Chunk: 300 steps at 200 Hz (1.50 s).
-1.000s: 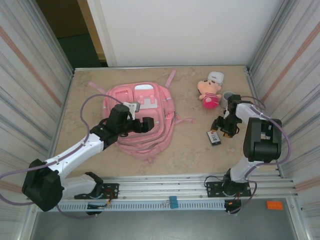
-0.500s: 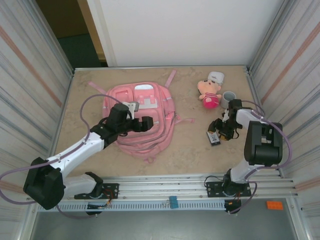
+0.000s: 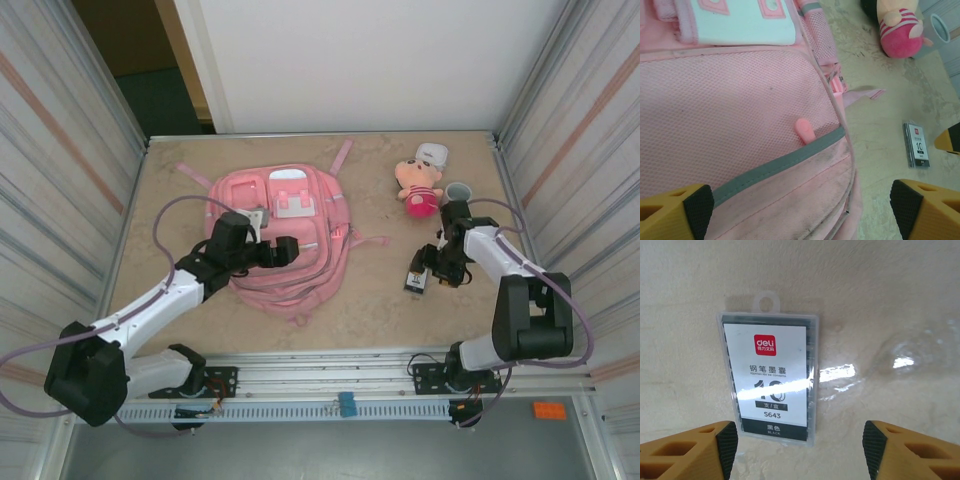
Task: Pack books, pencil case, and school supplies into a backpack
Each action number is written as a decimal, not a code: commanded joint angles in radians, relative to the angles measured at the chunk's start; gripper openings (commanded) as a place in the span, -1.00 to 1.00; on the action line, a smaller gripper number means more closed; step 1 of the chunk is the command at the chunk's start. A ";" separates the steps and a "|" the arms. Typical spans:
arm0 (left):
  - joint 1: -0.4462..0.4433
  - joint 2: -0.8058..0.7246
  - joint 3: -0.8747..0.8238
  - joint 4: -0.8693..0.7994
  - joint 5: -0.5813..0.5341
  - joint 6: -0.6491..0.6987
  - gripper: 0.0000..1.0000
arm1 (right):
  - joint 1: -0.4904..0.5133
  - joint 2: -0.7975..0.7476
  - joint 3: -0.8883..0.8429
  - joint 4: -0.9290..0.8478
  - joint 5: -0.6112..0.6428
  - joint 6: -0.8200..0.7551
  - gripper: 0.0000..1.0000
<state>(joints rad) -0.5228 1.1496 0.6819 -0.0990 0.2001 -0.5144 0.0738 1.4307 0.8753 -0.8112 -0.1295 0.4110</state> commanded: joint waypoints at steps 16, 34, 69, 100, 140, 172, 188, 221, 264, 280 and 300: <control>0.007 -0.024 -0.004 0.016 0.013 -0.011 0.87 | 0.054 -0.021 0.035 -0.059 0.109 0.076 0.42; 0.006 -0.023 -0.005 0.017 0.016 -0.013 0.87 | 0.074 0.012 0.042 -0.054 0.103 0.087 0.42; 0.006 -0.026 -0.013 0.018 0.018 -0.017 0.88 | 0.128 0.087 0.064 -0.021 0.101 0.114 0.43; 0.010 -0.031 -0.012 0.009 0.019 -0.013 0.89 | 0.147 0.142 0.071 -0.001 0.112 0.130 0.46; 0.012 -0.031 -0.010 0.008 0.021 -0.015 0.89 | 0.147 0.180 0.059 0.041 0.100 0.132 0.47; 0.012 -0.022 -0.005 0.010 0.024 -0.020 0.89 | 0.147 0.248 0.067 0.070 0.057 0.115 0.45; 0.021 -0.021 0.012 -0.022 0.021 -0.006 0.88 | 0.145 0.285 0.065 0.087 0.064 0.110 0.45; 0.102 -0.034 0.070 -0.144 0.056 0.068 0.88 | 0.127 0.311 0.086 0.076 0.077 0.100 0.28; 0.254 -0.121 0.082 -0.237 0.122 0.113 0.83 | 0.129 0.271 0.084 0.086 0.070 0.107 0.16; 0.296 -0.149 0.106 -0.293 0.123 0.153 0.81 | 0.128 0.237 0.069 0.120 0.053 0.120 0.14; 0.310 -0.173 0.159 -0.379 0.080 0.252 0.80 | 0.135 0.180 0.038 0.175 0.019 0.145 0.11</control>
<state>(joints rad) -0.2272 1.0172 0.7620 -0.3550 0.2878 -0.3965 0.2073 1.6638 0.9470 -0.7773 -0.0528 0.5201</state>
